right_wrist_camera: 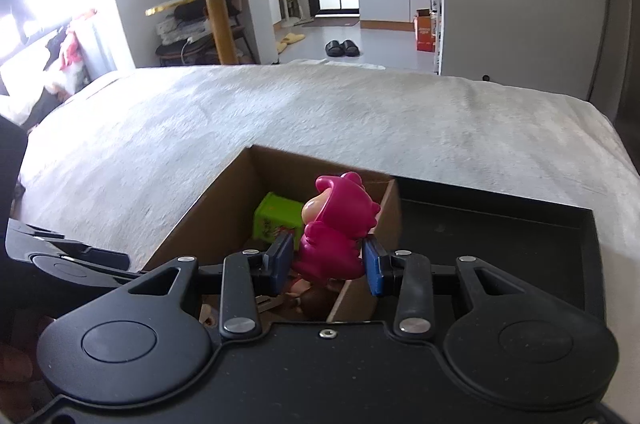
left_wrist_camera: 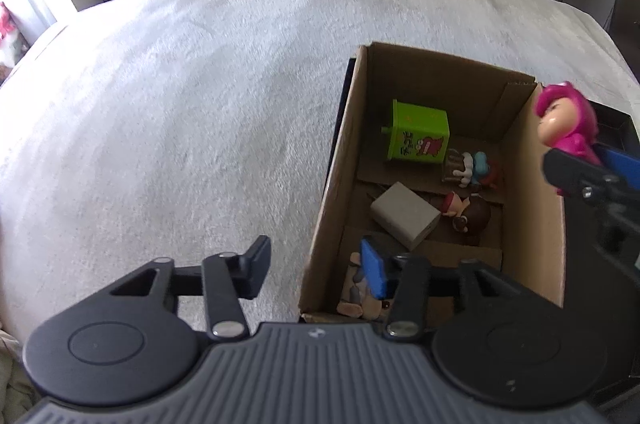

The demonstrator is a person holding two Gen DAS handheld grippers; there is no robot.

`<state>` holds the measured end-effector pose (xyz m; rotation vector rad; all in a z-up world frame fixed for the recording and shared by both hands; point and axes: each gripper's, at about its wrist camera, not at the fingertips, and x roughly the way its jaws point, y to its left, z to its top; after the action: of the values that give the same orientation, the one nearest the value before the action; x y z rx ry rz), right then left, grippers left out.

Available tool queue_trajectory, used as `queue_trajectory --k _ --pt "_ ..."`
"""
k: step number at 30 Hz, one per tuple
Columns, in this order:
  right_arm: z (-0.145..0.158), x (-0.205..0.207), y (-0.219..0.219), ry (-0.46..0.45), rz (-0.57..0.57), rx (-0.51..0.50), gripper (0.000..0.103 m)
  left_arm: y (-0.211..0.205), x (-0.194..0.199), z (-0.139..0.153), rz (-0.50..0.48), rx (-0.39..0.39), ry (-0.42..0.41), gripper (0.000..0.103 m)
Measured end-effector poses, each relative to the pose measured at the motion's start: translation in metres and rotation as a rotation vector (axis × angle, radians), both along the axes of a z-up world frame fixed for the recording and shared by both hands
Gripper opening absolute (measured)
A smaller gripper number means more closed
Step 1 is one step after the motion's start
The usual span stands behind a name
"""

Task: Organize rigid objects
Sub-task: 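Lift the pink figure with the right gripper and carry it over the box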

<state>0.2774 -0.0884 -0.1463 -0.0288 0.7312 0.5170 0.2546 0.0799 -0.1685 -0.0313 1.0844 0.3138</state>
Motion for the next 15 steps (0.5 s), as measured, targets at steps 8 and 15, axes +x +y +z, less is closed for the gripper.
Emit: queue_trajectory --k 8,15 --pt "-0.004 -0.005 0.024 -0.003 0.021 -0.064 0.038 0.013 0.001 -0.01 0.008 -0.077 0.024 0.017" --pt "-0.008 -0.005 0.035 -0.004 0.018 -0.105 0.038 0.014 0.002 -0.014 -0.013 -0.083 0.027 0.013"
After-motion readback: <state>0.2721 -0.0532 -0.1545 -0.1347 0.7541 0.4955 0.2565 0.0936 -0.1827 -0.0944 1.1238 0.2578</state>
